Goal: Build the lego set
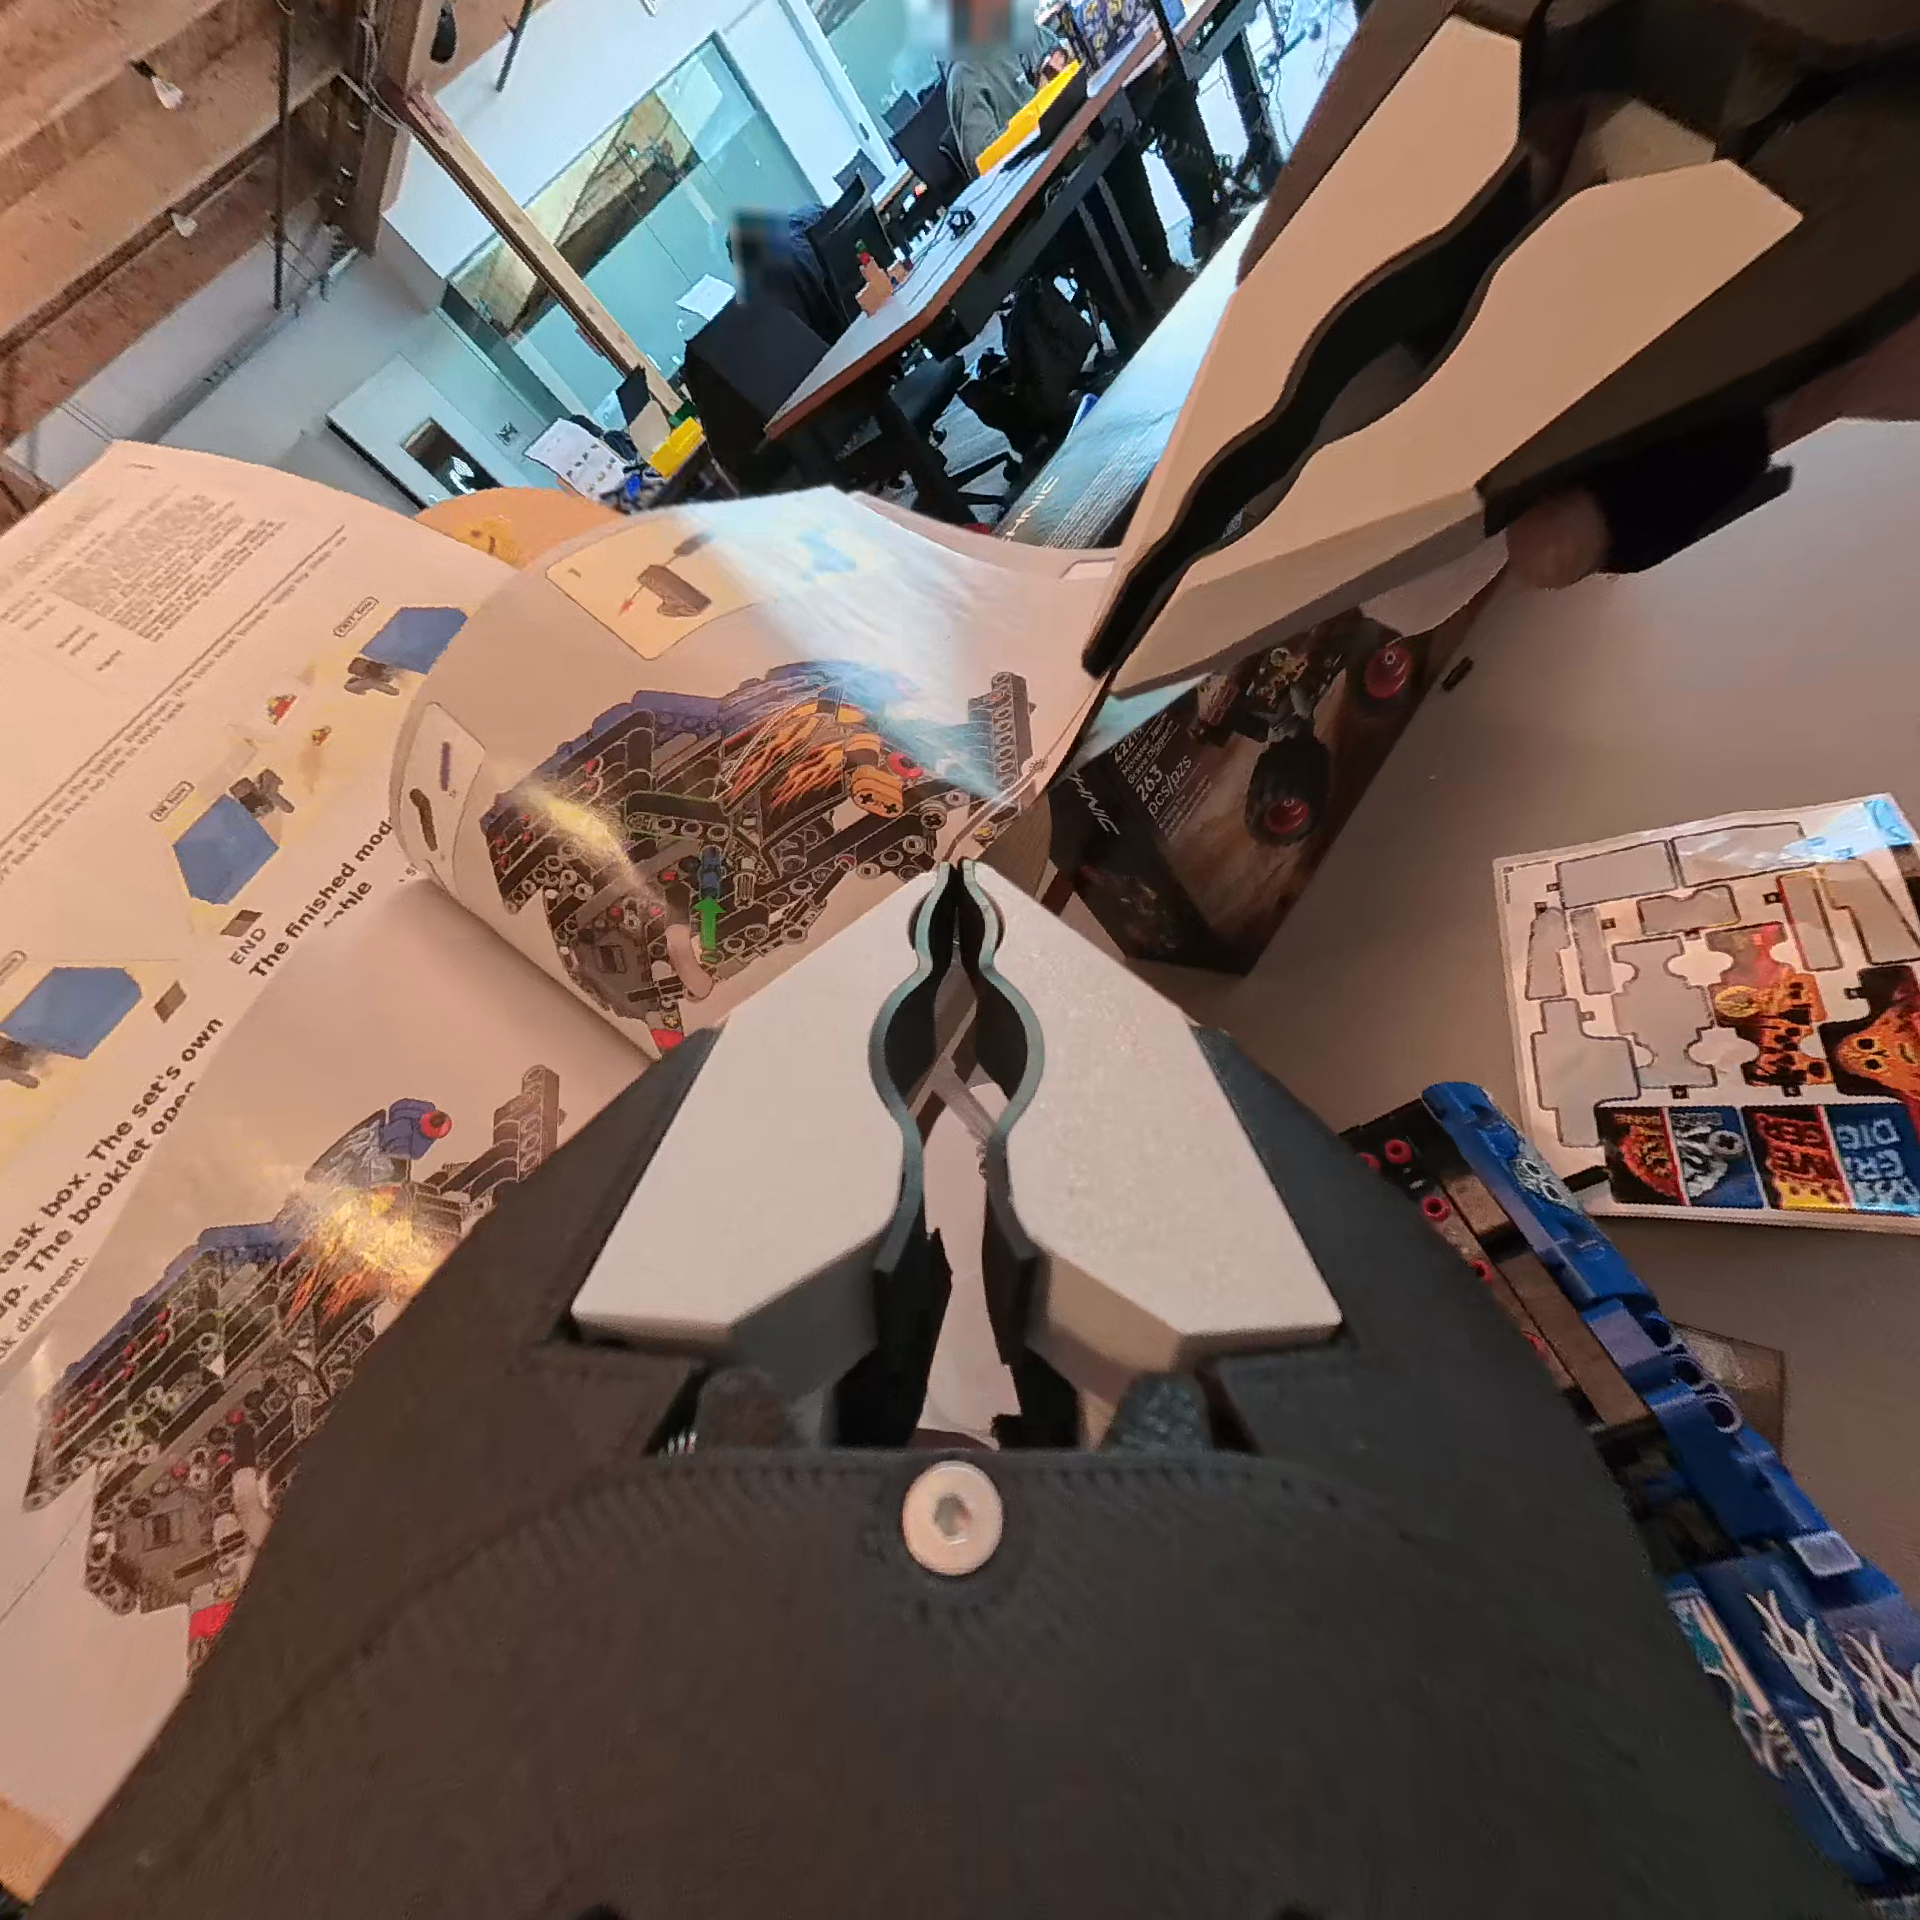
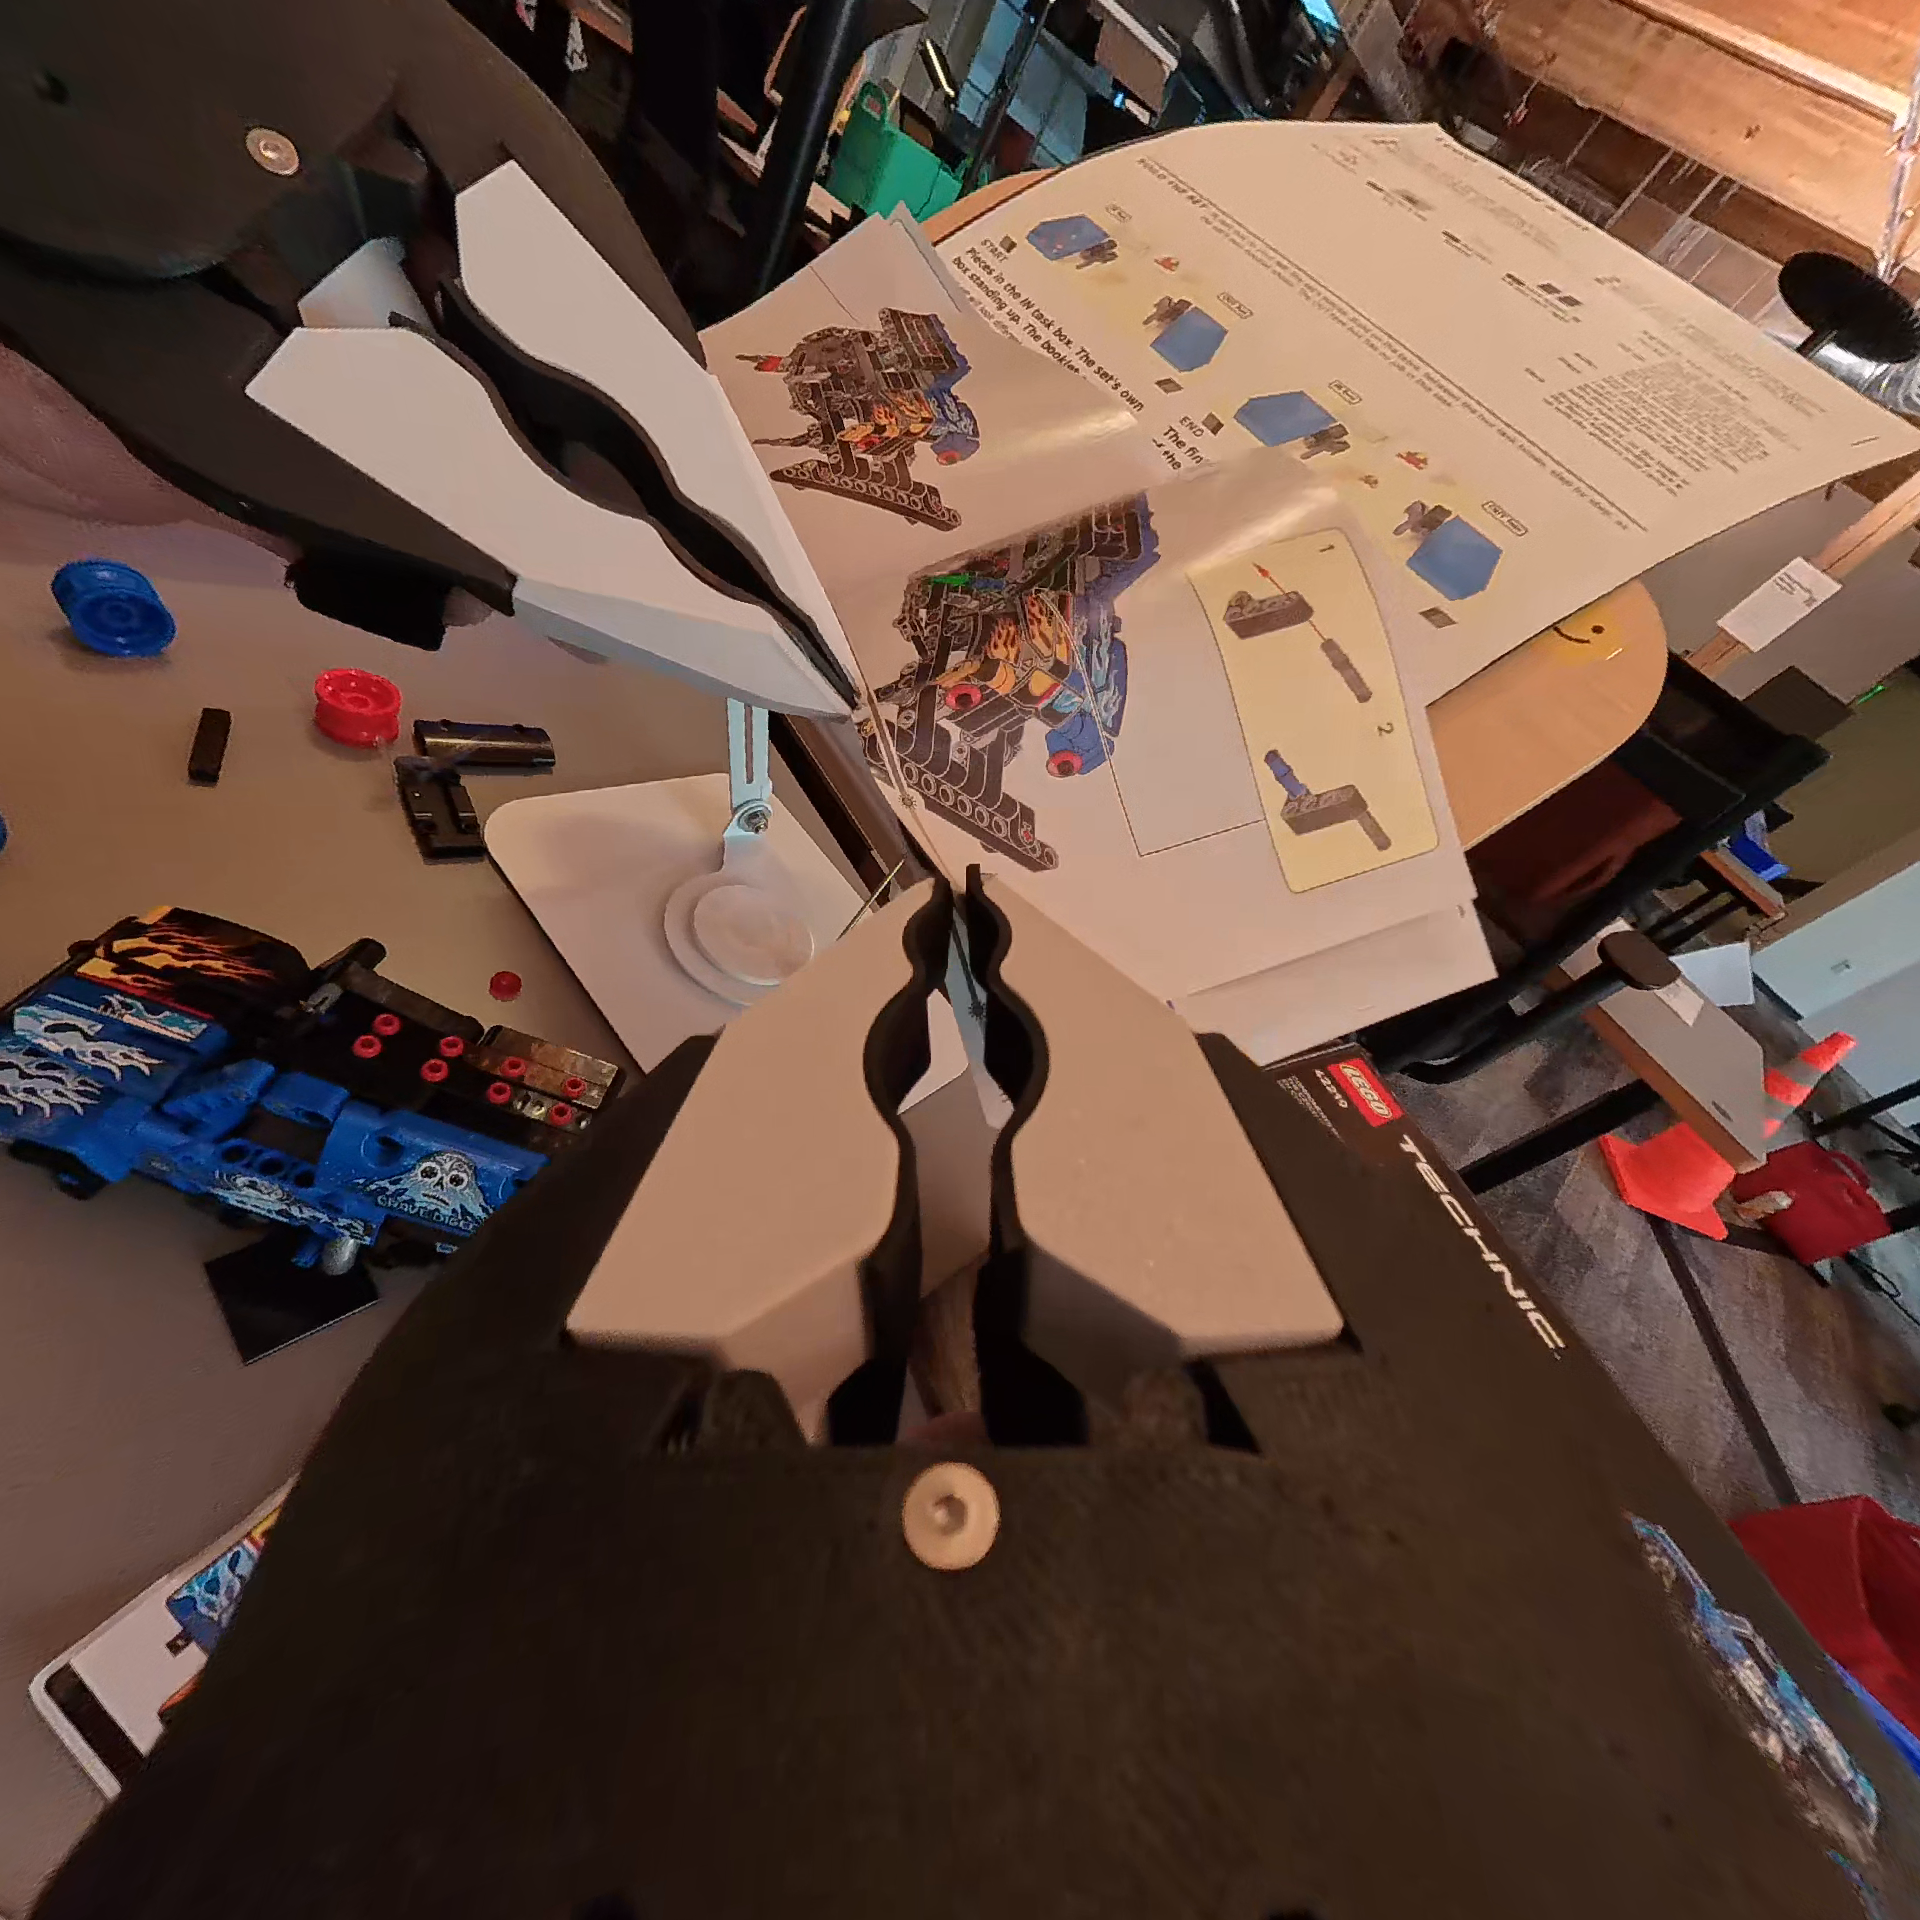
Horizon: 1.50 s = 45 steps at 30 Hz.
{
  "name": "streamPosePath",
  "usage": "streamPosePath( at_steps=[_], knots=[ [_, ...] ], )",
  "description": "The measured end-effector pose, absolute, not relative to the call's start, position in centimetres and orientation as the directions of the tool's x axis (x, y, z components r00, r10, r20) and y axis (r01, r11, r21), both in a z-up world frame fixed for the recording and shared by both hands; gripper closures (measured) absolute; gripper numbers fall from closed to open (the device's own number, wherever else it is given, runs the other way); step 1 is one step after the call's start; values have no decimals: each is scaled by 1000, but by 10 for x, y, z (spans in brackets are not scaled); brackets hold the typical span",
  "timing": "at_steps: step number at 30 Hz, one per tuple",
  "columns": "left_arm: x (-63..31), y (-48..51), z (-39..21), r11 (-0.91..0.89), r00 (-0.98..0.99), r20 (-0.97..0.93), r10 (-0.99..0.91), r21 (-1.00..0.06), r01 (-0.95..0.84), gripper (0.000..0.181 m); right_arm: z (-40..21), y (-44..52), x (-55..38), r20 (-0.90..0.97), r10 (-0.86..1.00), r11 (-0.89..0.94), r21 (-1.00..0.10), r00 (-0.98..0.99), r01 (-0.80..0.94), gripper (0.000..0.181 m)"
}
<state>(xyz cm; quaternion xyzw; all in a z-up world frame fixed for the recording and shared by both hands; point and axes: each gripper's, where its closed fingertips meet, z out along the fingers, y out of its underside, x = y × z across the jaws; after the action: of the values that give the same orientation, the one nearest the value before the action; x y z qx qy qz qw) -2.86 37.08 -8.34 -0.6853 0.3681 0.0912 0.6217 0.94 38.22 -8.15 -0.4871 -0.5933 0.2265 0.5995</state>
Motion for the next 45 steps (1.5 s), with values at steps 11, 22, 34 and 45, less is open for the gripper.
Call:
streamPosePath(
  at_steps=[11,22,34,45],
  knots=[
    [-40,367,-80,12,773,-452,-444,-866,-500,181,-83,386,6,435,873,370,-886,220,281,181],
    [-57,364,-74,-1,795,-427,-431,-881,-474,181,-87,393,9,413,880,344,-895,235,284,181],
    [-35,369,-82,38,691,-625,-362,-751,-659,177,-83,375,0,517,834,452,-840,192,300,181],
    [-33,368,-80,48,681,-638,-360,-741,-670,175,-83,372,-2,510,840,450,-845,184,288,181]
  ],
)
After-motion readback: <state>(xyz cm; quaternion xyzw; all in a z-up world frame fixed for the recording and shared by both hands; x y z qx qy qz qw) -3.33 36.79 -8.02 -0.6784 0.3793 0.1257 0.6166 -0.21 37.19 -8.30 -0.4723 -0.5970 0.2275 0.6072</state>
